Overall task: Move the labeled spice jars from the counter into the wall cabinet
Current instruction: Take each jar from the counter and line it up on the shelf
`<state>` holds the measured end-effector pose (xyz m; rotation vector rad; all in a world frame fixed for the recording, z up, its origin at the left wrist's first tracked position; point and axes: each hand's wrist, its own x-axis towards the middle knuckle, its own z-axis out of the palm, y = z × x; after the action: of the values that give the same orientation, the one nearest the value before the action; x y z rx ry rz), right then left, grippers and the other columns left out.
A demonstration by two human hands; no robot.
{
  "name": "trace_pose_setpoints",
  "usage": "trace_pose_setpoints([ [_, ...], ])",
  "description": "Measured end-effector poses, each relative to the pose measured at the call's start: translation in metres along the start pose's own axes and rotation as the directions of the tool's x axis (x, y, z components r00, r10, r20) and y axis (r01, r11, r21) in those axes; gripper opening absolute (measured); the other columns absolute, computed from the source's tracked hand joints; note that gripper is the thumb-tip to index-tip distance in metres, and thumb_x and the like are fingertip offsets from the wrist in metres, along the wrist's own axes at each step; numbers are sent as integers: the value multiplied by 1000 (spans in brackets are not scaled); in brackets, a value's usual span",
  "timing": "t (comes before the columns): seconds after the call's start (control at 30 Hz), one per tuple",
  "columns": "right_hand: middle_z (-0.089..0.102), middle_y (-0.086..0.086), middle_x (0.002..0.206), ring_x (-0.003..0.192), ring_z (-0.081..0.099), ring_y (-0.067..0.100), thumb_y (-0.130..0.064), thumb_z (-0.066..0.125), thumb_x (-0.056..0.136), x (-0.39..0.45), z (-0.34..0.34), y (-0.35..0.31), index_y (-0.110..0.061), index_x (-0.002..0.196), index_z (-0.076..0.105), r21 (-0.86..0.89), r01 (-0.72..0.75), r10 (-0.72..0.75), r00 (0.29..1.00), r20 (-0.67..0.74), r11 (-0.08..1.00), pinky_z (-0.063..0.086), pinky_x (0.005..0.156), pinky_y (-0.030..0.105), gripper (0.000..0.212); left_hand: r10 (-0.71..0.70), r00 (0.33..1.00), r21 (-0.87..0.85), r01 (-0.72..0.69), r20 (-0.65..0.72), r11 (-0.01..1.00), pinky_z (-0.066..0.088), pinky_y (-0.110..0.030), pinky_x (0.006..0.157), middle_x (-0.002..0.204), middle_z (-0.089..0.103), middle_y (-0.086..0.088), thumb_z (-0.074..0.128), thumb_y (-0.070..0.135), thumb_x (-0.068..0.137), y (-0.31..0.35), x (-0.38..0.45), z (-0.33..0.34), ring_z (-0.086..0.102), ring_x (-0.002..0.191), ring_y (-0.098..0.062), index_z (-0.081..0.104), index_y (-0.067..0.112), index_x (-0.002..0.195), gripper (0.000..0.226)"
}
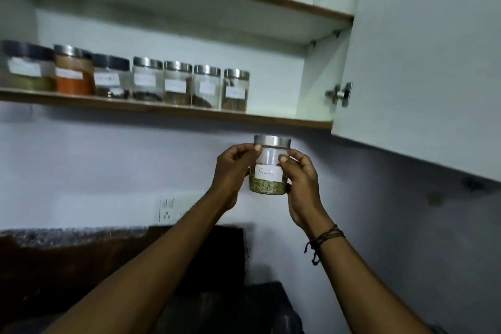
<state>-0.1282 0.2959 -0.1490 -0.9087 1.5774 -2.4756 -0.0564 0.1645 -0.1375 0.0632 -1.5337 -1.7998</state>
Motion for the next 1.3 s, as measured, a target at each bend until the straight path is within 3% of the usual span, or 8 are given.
trace_pose_setpoints([
  [0.23, 67, -4, 97, 71, 68, -3, -21, 64, 94, 46, 41, -54, -16, 111, 54, -13, 137, -138, 990, -35, 990, 53, 58, 22, 20, 108, 994, 12, -107, -9, 994, 53, -33, 75, 95, 70, -10, 73, 28, 87, 73, 47, 15, 64, 84, -19, 64, 3, 110, 35],
  [0.37, 64, 3, 109, 88, 66, 12, -26, 64, 94, 66, 54, -67, -17, 111, 55, -72, 195, -201, 977, -76, 978, 53, 66, 24, 22, 109, 994, -12, -109, -8, 994, 51, -31, 68, 89, 67, -8, 66, 15, 89, 89, 68, 21, 61, 82, -23, 67, 10, 102, 14],
  [0.5, 64, 6, 108, 84, 64, 13, -28, 62, 95, 90, 64, -79, -15, 113, 57, -102, 233, -243, 965, -98, 967, 51, 62, 21, 23, 140, 990, 9, -140, -13, 990, 54, -27, 62, 95, 71, -5, 66, 19, 90, 98, 90, 28, 65, 80, -19, 67, 13, 106, 17],
  [0.63, 69, 5, 109, 92, 67, 19, -21, 57, 94, 110, 64, -79, -18, 112, 63, -178, 200, -216, 973, -79, 964, 57, 76, 35, 20, 155, 985, 52, -151, -78, 987, 52, -24, 67, 104, 71, -9, 70, 19, 89, 96, 110, 35, 65, 82, -15, 66, 6, 113, 27],
  [0.73, 71, 4, 109, 96, 69, 22, -13, 52, 91, 132, 63, -78, -21, 113, 65, -243, 190, -203, 979, -28, 951, 58, 85, 41, 27, 186, 967, 110, -169, -173, 979, 58, -32, 74, 103, 73, -13, 75, 21, 85, 95, 131, 45, 69, 87, -22, 67, 4, 108, 30],
  [0.9, 61, 3, 124, 106, 63, 23, -13, 51, 94, 170, 63, -72, -17, 129, 51, -356, 176, -223, 970, -95, 918, 55, 94, 45, 35, 294, 929, 298, -222, -224, 928, 55, -40, 90, 96, 74, -10, 74, 21, 84, 87, 162, 63, 70, 95, -26, 70, 3, 96, 22],
  [1.03, 59, 4, 122, 101, 58, 20, -11, 50, 94, 197, 59, -66, -16, 128, 51, -476, 193, -255, 965, -67, 858, 52, 87, 34, 34, 319, 920, 461, -186, -229, 868, 51, -34, 91, 105, 73, -6, 68, 20, 87, 77, 183, 70, 66, 102, -24, 69, 7, 105, 22],
  [1.3, 58, 21, 125, 107, 60, 33, 4, 50, 88, 237, 49, -52, 0, 126, 51, -687, 189, -211, 976, 53, 702, 48, 79, 30, 39, 264, 959, 629, -143, -102, 764, 45, -38, 105, 134, 62, -11, 51, 2, 90, 54, 201, 71, 57, 123, -28, 61, 7, 131, 43],
])
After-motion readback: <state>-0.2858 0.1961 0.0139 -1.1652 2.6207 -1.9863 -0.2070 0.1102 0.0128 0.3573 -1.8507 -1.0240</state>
